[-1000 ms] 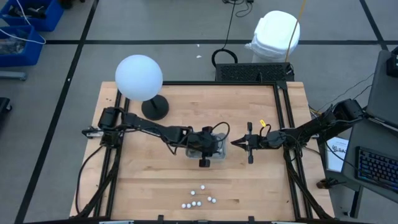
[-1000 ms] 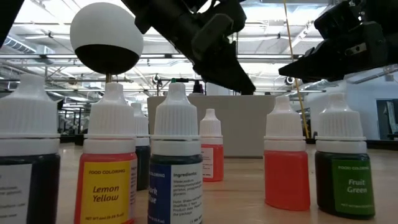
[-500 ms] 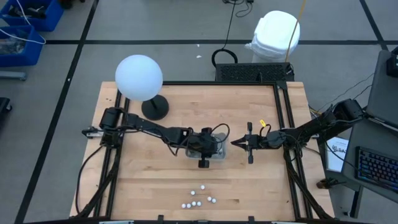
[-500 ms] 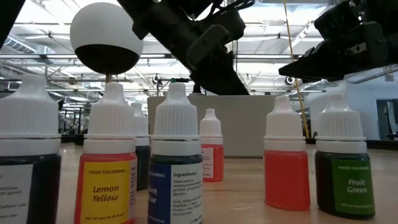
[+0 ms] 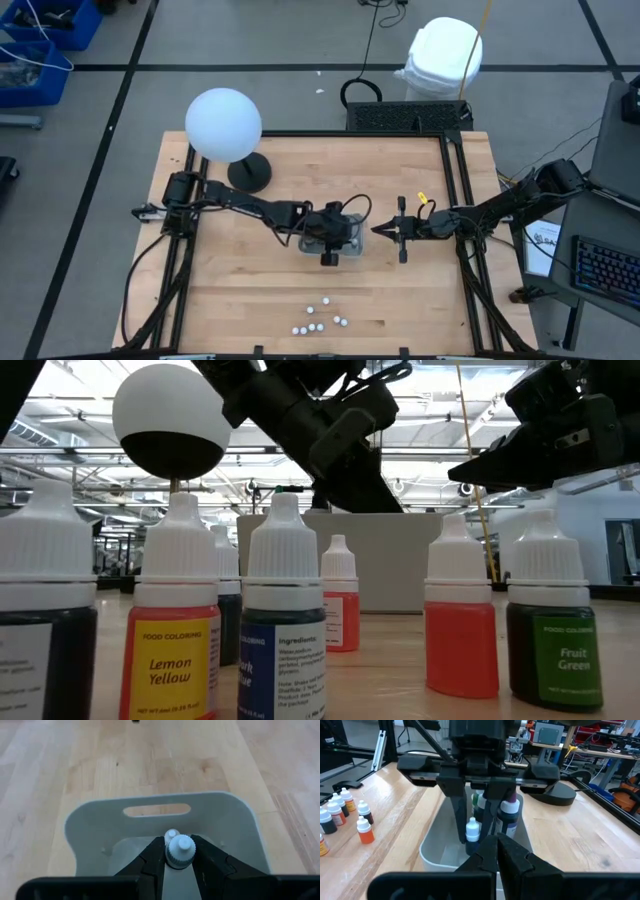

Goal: Pick & Place food coloring
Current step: Put the small blue food coloring bottle into the gray bin

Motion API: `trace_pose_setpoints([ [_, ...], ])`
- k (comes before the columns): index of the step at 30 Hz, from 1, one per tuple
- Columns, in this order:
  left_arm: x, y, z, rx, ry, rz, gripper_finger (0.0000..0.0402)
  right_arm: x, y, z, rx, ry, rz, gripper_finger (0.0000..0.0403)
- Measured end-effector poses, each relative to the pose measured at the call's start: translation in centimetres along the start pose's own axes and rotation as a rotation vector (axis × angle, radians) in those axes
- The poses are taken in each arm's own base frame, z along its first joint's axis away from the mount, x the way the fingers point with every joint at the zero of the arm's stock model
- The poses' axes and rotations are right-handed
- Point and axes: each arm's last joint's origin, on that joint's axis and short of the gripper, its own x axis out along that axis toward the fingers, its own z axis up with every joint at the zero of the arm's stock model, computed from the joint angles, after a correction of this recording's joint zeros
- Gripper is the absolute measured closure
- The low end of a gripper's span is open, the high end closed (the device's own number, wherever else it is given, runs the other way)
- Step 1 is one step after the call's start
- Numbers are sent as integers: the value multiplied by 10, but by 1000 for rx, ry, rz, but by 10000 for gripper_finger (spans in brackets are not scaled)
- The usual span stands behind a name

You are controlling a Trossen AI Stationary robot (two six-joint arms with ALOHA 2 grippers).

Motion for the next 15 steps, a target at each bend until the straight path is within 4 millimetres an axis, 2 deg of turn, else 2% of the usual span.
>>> trace_pose_setpoints([
  [7,-14,-3,31,75,34,12,314,0,0,2,8,-24,-1,401],
  [11,-18,14,41,112,26,5,315,0,0,2,8,-25,-1,401],
  [15,-18,33,38,80,23,-37,327,0,0,2,7,-25,-1,401],
])
